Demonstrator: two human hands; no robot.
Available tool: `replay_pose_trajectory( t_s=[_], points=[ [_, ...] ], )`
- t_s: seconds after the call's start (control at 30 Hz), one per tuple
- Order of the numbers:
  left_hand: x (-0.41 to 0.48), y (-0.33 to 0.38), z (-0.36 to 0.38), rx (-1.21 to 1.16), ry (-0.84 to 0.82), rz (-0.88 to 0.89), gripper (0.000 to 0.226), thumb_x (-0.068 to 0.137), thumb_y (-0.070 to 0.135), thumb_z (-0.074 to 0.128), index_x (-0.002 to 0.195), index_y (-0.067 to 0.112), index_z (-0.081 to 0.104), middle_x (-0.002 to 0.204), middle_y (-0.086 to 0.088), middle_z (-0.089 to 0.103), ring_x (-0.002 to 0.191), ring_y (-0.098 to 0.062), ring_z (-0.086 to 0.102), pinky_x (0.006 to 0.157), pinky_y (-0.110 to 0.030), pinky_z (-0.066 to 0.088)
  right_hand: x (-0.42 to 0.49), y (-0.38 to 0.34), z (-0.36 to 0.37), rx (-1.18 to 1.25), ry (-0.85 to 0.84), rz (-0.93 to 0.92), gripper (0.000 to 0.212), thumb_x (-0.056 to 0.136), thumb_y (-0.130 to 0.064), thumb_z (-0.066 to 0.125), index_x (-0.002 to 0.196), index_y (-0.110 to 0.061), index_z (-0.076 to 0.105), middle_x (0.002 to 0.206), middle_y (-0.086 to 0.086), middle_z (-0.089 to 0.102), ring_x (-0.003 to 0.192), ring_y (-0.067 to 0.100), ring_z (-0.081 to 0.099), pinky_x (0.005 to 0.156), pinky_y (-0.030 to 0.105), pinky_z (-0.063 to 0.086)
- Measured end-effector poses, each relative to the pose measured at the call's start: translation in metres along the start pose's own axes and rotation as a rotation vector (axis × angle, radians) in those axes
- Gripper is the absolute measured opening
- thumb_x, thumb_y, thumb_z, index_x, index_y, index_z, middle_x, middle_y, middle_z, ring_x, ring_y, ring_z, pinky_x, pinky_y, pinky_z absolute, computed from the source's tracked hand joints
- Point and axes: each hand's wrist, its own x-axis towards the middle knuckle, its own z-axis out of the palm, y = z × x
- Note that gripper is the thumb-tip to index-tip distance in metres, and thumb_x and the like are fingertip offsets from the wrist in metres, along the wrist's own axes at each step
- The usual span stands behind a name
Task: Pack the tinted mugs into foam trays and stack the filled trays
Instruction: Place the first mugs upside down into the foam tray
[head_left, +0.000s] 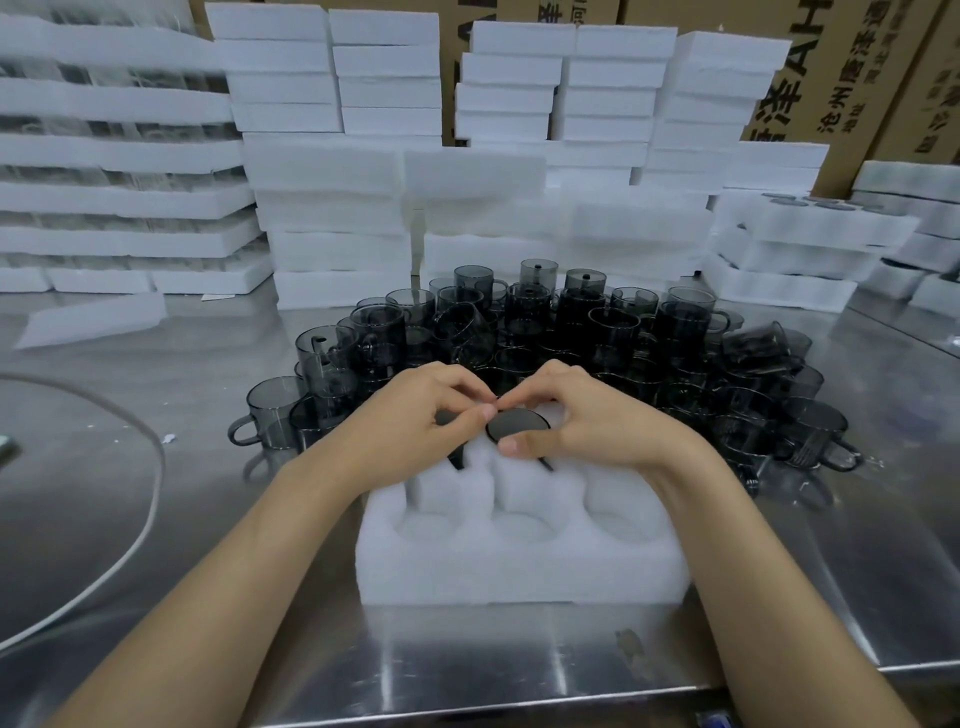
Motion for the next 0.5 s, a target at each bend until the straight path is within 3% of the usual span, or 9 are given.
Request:
replay_pose_trajectory(
  t_s=[0.03, 0.1, 0.17, 0.2, 0.37, 0.5],
  points=[
    [0.0, -0.001, 0.0, -0.002, 0.006, 0.002, 0.032, 0.098, 0.033, 0.052, 0.087, 0.018, 0.078, 0.108, 0.022, 0.061, 0.105, -0.003, 0.053, 0.092, -0.03, 0.043, -0.001, 0.0, -0.001, 0.063, 0.072, -0.06, 0.026, 0.079, -0.044, 0.073, 0.103, -0.033, 0.071, 0.104, 0.002, 0.057, 0.102, 0.016, 0.051, 0.094, 0.036, 0.043],
    [0.0, -0.001, 0.0, -0.004, 0.011, -0.009, 0.034, 0.098, 0.034, 0.052, 0.084, 0.016, 0.078, 0.108, 0.023, 0.061, 0.104, -0.002, 0.053, 0.091, -0.027, 0.043, 0.0, 0.005, -0.006, 0.218, 0.415, -0.118, 0.003, 0.085, -0.029, 0.071, 0.084, -0.031, 0.073, 0.092, 0.002, 0.065, 0.084, 0.008, 0.059, 0.083, 0.031, 0.048],
    [0.0, -0.001, 0.002, -0.015, 0.008, -0.031, 0.035, 0.098, 0.035, 0.052, 0.083, 0.016, 0.078, 0.108, 0.025, 0.06, 0.105, 0.0, 0.052, 0.088, -0.021, 0.042, 0.005, 0.02, -0.021, 0.145, 0.804, -0.058, 0.014, 0.089, -0.018, 0.065, 0.088, -0.031, 0.07, 0.094, -0.006, 0.062, 0.075, 0.0, 0.056, 0.078, 0.023, 0.048],
    [0.0, -0.001, 0.002, -0.026, 0.008, -0.039, 0.036, 0.098, 0.035, 0.052, 0.082, 0.015, 0.078, 0.108, 0.026, 0.06, 0.104, 0.0, 0.052, 0.086, -0.018, 0.04, 0.009, 0.028, -0.029, 0.053, 0.898, -0.003, 0.016, 0.09, -0.015, 0.061, 0.096, -0.028, 0.07, 0.098, -0.007, 0.059, 0.075, 0.003, 0.054, 0.078, 0.026, 0.048],
    [0.0, 0.002, 0.002, -0.04, 0.023, -0.05, 0.038, 0.098, 0.033, 0.053, 0.073, 0.015, 0.075, 0.105, 0.025, 0.061, 0.086, 0.008, 0.052, 0.074, -0.004, 0.032, 0.025, 0.054, -0.042, -0.327, 0.809, 0.232, 0.036, 0.094, -0.01, 0.05, 0.126, -0.022, 0.06, 0.127, 0.0, 0.057, 0.119, 0.024, 0.049, 0.087, 0.038, 0.044],
    [0.0, 0.004, 0.001, -0.063, 0.017, -0.062, 0.037, 0.098, 0.032, 0.054, 0.073, 0.016, 0.075, 0.106, 0.022, 0.062, 0.079, 0.014, 0.05, 0.072, -0.003, 0.032, 0.031, 0.061, -0.037, -0.343, 0.746, 0.279, 0.034, 0.092, -0.011, 0.058, 0.125, -0.019, 0.063, 0.12, 0.016, 0.06, 0.119, 0.033, 0.048, 0.096, 0.041, 0.041]
  ],
)
